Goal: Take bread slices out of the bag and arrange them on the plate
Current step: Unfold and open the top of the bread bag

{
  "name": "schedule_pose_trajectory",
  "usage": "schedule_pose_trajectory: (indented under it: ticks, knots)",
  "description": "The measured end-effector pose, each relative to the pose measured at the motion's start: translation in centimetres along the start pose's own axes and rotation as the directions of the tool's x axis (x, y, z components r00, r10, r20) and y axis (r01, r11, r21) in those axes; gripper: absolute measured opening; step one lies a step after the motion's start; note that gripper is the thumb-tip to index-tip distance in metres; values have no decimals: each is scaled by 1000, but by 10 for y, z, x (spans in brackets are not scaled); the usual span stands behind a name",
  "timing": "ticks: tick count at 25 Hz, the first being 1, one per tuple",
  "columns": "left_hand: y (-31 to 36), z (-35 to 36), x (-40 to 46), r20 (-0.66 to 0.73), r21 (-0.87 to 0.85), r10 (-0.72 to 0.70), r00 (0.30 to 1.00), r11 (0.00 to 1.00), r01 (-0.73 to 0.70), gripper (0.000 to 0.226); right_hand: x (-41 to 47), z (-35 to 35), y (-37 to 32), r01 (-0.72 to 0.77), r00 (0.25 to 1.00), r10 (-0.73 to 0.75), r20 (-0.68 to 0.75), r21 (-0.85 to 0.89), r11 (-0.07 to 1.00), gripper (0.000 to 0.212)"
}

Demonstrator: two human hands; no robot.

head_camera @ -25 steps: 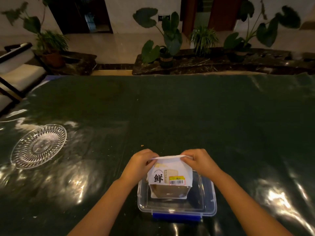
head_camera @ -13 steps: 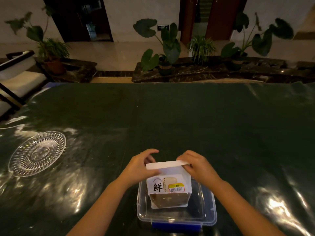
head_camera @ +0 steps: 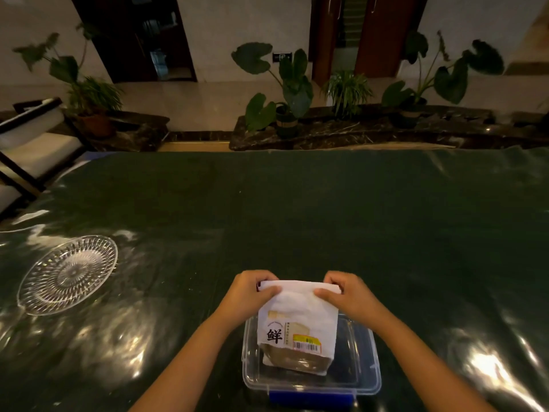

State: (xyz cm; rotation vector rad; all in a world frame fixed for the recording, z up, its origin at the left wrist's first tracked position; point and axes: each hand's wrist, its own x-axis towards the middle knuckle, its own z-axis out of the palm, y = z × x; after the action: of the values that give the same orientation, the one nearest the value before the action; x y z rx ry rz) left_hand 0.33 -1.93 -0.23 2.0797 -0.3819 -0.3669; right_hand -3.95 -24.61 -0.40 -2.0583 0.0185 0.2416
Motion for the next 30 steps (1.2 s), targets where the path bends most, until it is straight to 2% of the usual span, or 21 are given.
schedule_pose_trajectory:
  ticks: [2,3,6,8,9,11,13,15,17,21,25,26,27,28,29,30]
  knots:
    - [1,1,2,54,0,-39,998,999,39,10,-4,2,0,20,1000,-20,-8,-49,999,14]
    - [3,1,3,79,5,-48,996,999,48,10,-6,2,-1,74,997,-78,-29,-127,989,16]
    - [9,0,4,106,-21,-46,993,999,48,9,-10,2,-5,306,937,-348,-20,-431,849,21]
    - [10,-2,1,82,-10,-13,997,1000,14,24,-11,1,-8,389,892,-453,-8,-497,775,19]
    - [10,-2,-1,61,22,11,998,1000,-12,30,-10,0,-9,399,882,-470,-27,-484,778,18]
    - [11,-4,-3,12,127,98,995,987,-98,32,-10,0,-12,354,901,-420,-108,-376,857,14]
    - [16,-7,-2,-25,176,168,985,971,-161,19,-5,-2,-17,210,960,-241,-141,-200,957,8]
    - [19,-9,0,-40,140,146,989,980,-139,15,1,-4,-23,59,996,-63,-67,-61,996,10]
    - [21,-7,1,-32,83,84,996,993,-81,14,4,-6,-26,-16,1000,16,23,-3,1000,17]
    - [18,-1,-2,-87,19,25,996,1000,-23,9,4,-9,-27,-52,998,49,47,61,997,16]
    - [17,4,-3,-87,-213,-203,975,960,181,3,1,-11,-26,-29,1000,29,4,138,990,13]
    - [19,7,-5,-138,-210,-216,967,960,185,9,1,-11,-27,-27,1000,28,-5,122,992,13]
    - [20,10,-8,-233,-118,-161,959,984,136,23,0,-12,-27,-32,999,33,-14,99,995,13]
    - [20,13,-12,-336,58,-12,942,998,33,40,0,-13,-28,-41,999,43,-24,74,996,13]
    - [20,16,-17,-344,284,204,916,953,-106,52,1,-14,-29,-50,998,51,-26,56,997,13]
    - [17,19,-21,-262,502,416,871,829,-245,56,2,-15,-31,-52,998,53,-21,46,998,12]
